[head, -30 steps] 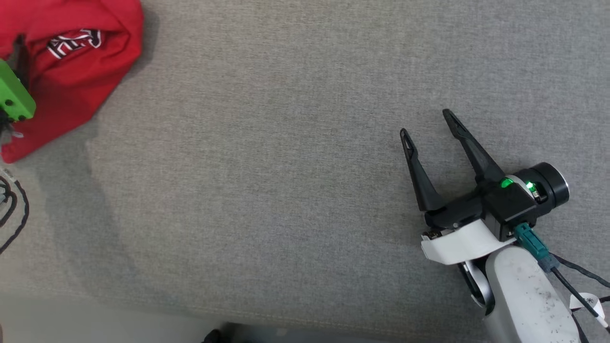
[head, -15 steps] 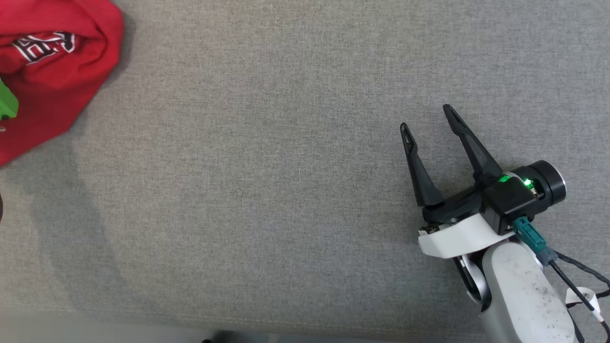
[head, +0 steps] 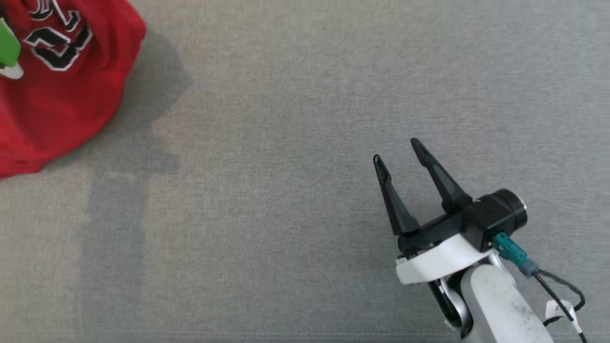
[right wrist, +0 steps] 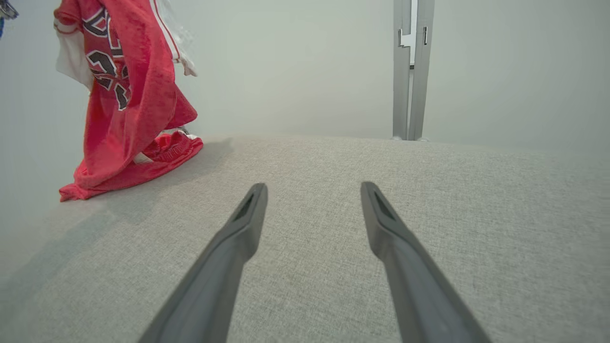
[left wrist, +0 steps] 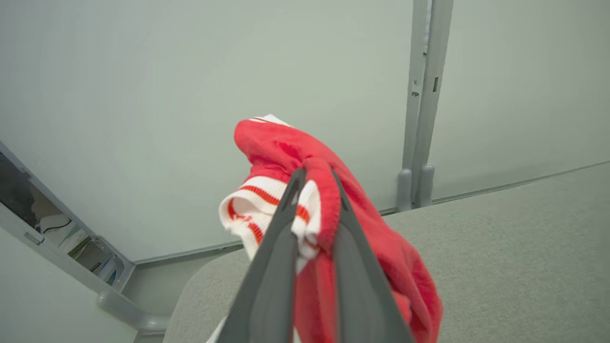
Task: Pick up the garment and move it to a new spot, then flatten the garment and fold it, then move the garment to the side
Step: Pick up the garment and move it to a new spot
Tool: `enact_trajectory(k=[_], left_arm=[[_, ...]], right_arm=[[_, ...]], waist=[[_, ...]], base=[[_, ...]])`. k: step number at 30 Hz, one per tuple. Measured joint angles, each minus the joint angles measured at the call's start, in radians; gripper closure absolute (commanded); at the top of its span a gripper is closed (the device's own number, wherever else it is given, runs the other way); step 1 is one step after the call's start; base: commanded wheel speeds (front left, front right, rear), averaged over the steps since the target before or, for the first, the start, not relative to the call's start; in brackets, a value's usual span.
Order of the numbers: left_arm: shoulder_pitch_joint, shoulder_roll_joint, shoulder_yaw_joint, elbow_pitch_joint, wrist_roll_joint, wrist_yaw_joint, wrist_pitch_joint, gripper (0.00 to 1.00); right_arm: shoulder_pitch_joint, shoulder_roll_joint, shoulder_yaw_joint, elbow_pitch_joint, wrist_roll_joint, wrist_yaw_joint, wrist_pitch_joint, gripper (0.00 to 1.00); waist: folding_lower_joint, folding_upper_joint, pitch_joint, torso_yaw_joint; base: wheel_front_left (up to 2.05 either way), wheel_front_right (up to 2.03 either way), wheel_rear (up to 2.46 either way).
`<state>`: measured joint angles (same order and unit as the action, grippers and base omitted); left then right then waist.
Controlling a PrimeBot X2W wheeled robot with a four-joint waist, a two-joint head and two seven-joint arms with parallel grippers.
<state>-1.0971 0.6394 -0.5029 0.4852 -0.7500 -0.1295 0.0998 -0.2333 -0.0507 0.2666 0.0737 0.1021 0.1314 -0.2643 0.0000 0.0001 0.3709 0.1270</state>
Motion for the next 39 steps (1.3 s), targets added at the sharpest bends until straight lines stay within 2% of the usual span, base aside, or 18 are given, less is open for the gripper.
enact_trajectory(k=[5, 10, 19, 25, 31, 39], left_arm=[[-0.032, -0.005, -0.003, -0.145, -0.022, 0.019, 0.073, 1.00], [-0.081, -0.065, -0.020, -0.235, -0.029, 0.053, 0.111, 1.00], [-0.156, -0.218, -0.110, -0.223, -0.001, 0.067, 0.124, 1.00], [-0.061, -0.257, -0.189, -0.188, 0.023, 0.058, 0.081, 1.00], [0.113, -0.266, -0.315, -0.125, 0.137, 0.063, -0.034, 1.00], [0.344, -0.307, -0.384, 0.025, 0.149, 0.098, -0.180, 1.00]], right_arm=[[0.019, 0.001, 0.025, 0.001, 0.049, 0.000, 0.000, 0.00], [0.029, 0.000, 0.035, 0.000, 0.077, 0.000, 0.000, 0.00], [0.043, 0.000, 0.024, -0.016, 0.099, 0.000, 0.000, 0.00], [0.041, 0.000, 0.010, -0.033, 0.110, 0.000, 0.000, 0.00], [0.028, 0.000, -0.015, -0.037, 0.105, 0.000, 0.000, 0.00], [0.021, 0.001, -0.028, -0.026, 0.077, 0.000, 0.000, 0.00]], waist=[[0.0000, 0.0000, -0.057, -0.071], [0.0000, 0.0000, -0.098, -0.174], [0.0000, 0.0000, -0.140, -0.367], [0.0000, 0.0000, -0.138, -0.463], [0.0000, 0.0000, -0.099, -0.485], [0.0000, 0.0000, -0.082, -0.422]], base=[[0.00, 0.00, 0.00], [0.00, 0.00, 0.00], [0.00, 0.00, 0.00], [0.00, 0.00, 0.00], [0.00, 0.00, 0.00], [0.00, 0.00, 0.00]])
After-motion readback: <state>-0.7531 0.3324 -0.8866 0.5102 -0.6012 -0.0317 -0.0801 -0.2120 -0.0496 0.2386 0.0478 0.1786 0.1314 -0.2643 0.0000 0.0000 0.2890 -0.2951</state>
